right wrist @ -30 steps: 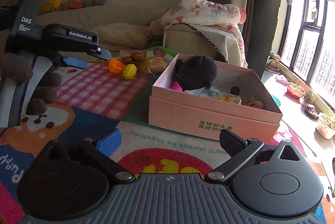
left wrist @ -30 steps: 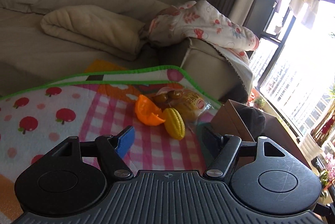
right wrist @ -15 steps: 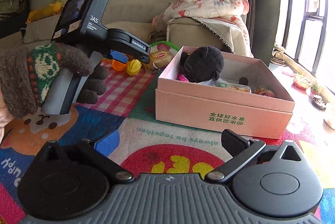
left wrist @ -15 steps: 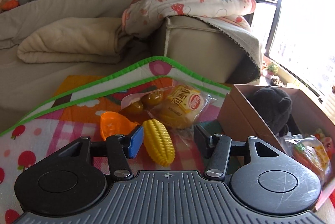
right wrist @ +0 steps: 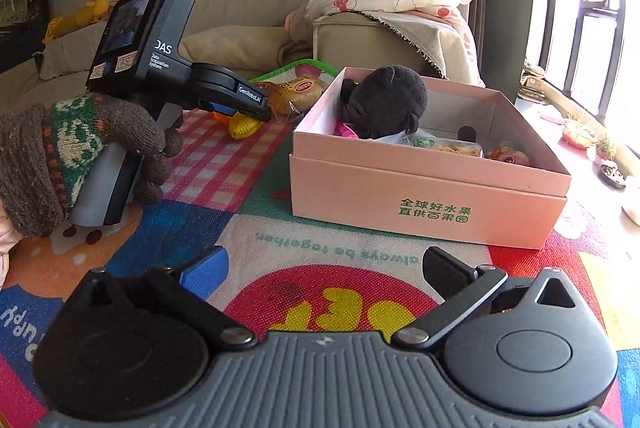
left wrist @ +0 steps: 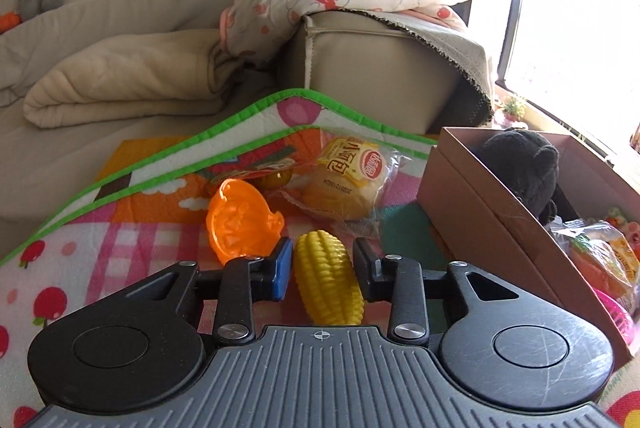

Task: Organize objects
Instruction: 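Grasp the yellow toy corn on the mat with the left gripper, then grasp the red quail-egg snack packet with the right gripper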

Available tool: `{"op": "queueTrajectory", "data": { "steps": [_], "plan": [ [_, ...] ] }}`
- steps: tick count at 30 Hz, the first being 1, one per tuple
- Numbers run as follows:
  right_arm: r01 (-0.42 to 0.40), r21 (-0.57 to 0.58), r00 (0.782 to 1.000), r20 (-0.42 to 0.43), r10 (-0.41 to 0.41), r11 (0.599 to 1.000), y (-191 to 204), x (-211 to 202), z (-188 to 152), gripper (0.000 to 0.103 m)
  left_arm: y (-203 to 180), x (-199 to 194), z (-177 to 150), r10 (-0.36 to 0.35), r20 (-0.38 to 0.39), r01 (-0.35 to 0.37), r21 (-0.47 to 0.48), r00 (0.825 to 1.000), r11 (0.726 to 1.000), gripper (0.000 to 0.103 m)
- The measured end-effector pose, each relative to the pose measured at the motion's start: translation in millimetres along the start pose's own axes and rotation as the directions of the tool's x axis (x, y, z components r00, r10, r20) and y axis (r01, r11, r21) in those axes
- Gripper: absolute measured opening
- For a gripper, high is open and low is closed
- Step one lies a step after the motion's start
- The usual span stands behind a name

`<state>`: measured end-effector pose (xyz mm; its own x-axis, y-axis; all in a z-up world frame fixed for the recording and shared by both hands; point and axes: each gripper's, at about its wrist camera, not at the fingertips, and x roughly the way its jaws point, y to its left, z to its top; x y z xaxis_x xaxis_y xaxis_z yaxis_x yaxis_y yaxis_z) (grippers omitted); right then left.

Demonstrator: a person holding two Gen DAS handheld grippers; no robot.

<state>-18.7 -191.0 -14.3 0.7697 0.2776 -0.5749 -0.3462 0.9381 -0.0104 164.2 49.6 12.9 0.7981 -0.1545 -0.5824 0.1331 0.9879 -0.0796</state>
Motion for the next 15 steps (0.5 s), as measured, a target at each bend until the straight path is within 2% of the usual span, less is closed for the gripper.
{"op": "queueTrajectory", "data": {
  "steps": [5, 10, 13, 15],
  "plan": [
    [0.004, 0.005, 1.000, -0.005, -0.004, 1.000, -1, 2, 1, 0.103, -8, -45, -23, -0.058, -0.011, 0.059, 0.075, 0.998, 0.995, 0.037],
    [0.008, 0.004, 1.000, -0.006, -0.008, 1.000, -1, 3, 1, 0.103, -9, -92, -54, -0.115, -0.042, 0.118, 0.098, 0.993, 0.988, 0.037],
    [0.012, 0.007, 1.000, -0.003, -0.012, 1.000, -1, 3, 1, 0.103, -5, -112, -68, -0.113, -0.042, 0.117, 0.101, 0.993, 0.988, 0.037],
    [0.014, 0.008, 1.000, 0.001, -0.014, 1.000, -1, 2, 1, 0.103, 1, -125, -77, -0.077, -0.016, 0.079, 0.102, 0.997, 0.992, 0.037]
  ]
}}
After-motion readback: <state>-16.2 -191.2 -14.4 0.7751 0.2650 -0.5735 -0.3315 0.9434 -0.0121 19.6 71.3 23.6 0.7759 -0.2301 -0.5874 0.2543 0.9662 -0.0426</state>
